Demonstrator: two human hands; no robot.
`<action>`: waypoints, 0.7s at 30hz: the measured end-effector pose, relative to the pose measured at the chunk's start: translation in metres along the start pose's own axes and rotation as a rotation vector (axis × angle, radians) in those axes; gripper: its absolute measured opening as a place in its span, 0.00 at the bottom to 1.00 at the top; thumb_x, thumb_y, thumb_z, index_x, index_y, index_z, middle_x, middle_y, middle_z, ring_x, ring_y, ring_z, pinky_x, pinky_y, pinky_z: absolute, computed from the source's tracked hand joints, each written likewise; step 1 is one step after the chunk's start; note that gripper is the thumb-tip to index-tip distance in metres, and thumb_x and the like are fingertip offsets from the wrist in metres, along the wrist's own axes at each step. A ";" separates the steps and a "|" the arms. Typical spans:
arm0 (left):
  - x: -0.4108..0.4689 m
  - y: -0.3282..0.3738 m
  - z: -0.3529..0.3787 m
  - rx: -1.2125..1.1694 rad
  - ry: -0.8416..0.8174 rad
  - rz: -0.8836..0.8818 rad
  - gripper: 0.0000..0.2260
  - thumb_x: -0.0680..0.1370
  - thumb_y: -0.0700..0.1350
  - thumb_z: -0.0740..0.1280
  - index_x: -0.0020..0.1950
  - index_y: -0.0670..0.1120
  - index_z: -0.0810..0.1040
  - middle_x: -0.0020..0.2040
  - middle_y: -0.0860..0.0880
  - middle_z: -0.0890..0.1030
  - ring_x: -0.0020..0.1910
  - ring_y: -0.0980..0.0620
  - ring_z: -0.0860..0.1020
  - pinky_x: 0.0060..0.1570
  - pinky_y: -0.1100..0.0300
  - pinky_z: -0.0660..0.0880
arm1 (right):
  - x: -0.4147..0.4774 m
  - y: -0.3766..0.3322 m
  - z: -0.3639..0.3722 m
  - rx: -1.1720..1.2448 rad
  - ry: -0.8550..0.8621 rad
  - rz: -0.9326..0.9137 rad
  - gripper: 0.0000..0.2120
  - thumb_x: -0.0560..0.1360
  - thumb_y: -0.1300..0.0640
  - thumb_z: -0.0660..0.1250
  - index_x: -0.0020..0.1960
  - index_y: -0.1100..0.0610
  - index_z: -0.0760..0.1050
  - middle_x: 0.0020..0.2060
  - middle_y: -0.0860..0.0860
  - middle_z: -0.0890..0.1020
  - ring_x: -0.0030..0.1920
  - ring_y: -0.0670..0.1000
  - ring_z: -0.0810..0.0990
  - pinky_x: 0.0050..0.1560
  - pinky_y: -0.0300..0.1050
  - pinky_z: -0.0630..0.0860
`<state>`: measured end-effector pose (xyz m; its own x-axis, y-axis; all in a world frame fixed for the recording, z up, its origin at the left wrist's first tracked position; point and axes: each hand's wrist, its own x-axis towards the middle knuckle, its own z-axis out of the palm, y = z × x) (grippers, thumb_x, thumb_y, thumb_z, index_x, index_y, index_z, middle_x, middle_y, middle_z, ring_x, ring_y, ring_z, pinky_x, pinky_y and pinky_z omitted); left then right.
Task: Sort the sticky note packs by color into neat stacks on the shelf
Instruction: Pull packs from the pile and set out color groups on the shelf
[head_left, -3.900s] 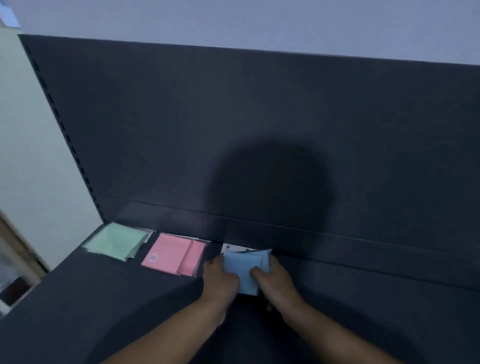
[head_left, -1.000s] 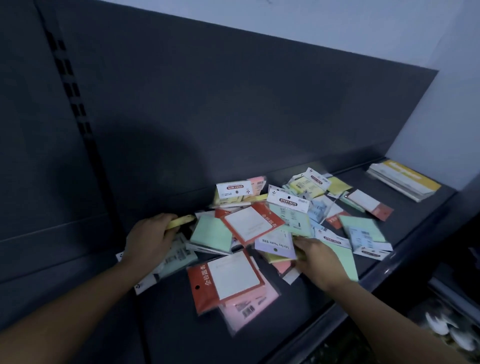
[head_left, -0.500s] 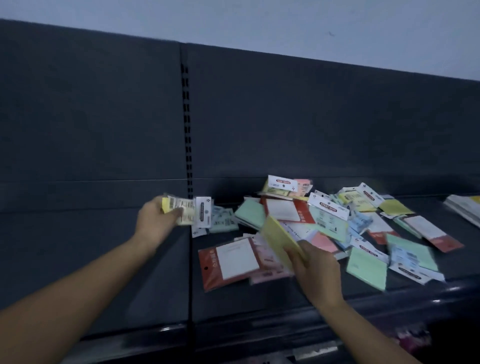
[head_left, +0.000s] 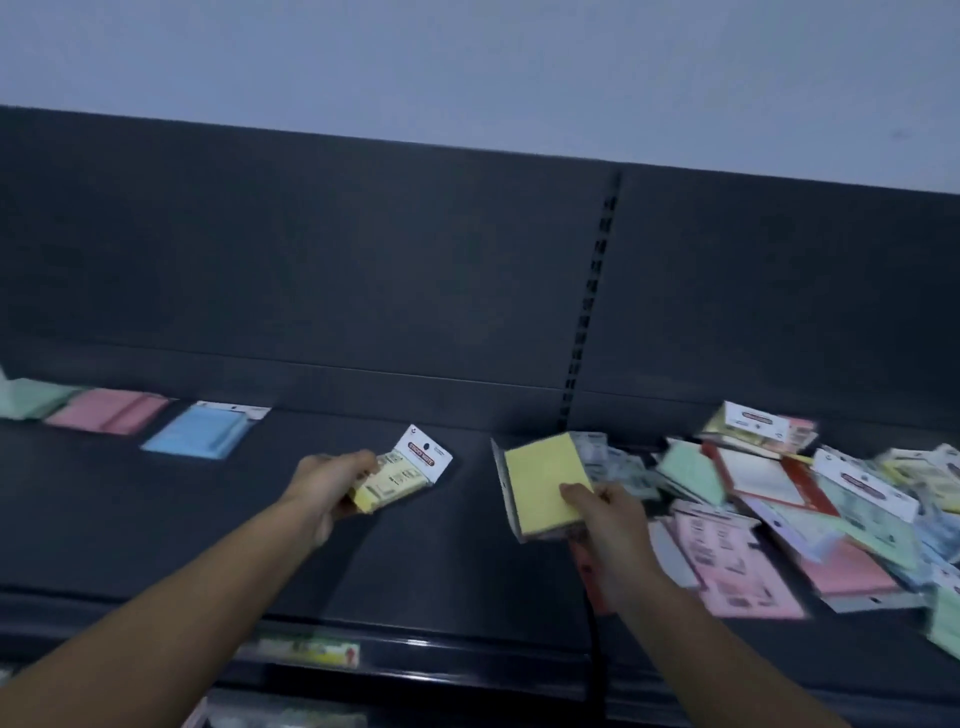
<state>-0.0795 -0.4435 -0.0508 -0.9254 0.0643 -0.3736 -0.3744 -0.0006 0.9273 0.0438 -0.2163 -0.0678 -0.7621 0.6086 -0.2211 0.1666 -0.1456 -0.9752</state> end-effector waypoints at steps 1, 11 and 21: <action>0.004 0.003 -0.016 -0.011 0.004 0.000 0.01 0.72 0.33 0.66 0.41 0.36 0.75 0.30 0.42 0.80 0.26 0.50 0.78 0.22 0.64 0.74 | -0.002 0.003 0.023 0.002 -0.053 0.048 0.05 0.75 0.62 0.66 0.47 0.62 0.71 0.44 0.60 0.77 0.41 0.56 0.76 0.39 0.47 0.72; 0.064 0.011 -0.156 -0.050 -0.075 -0.014 0.17 0.73 0.29 0.63 0.58 0.43 0.64 0.47 0.41 0.78 0.38 0.45 0.81 0.31 0.55 0.81 | -0.015 0.041 0.219 0.055 -0.214 0.175 0.29 0.74 0.71 0.63 0.70 0.55 0.57 0.57 0.56 0.69 0.45 0.55 0.77 0.28 0.41 0.79; 0.114 0.007 -0.144 -0.106 -0.187 -0.070 0.22 0.72 0.28 0.62 0.61 0.46 0.63 0.51 0.42 0.80 0.48 0.41 0.81 0.39 0.49 0.82 | 0.027 0.042 0.266 -0.362 -0.233 -0.094 0.08 0.78 0.59 0.60 0.55 0.55 0.74 0.39 0.51 0.80 0.36 0.47 0.77 0.36 0.43 0.76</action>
<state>-0.1959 -0.5795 -0.0902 -0.8736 0.2521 -0.4163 -0.4502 -0.0935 0.8880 -0.1363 -0.4136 -0.1124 -0.8981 0.4080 -0.1641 0.2673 0.2100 -0.9404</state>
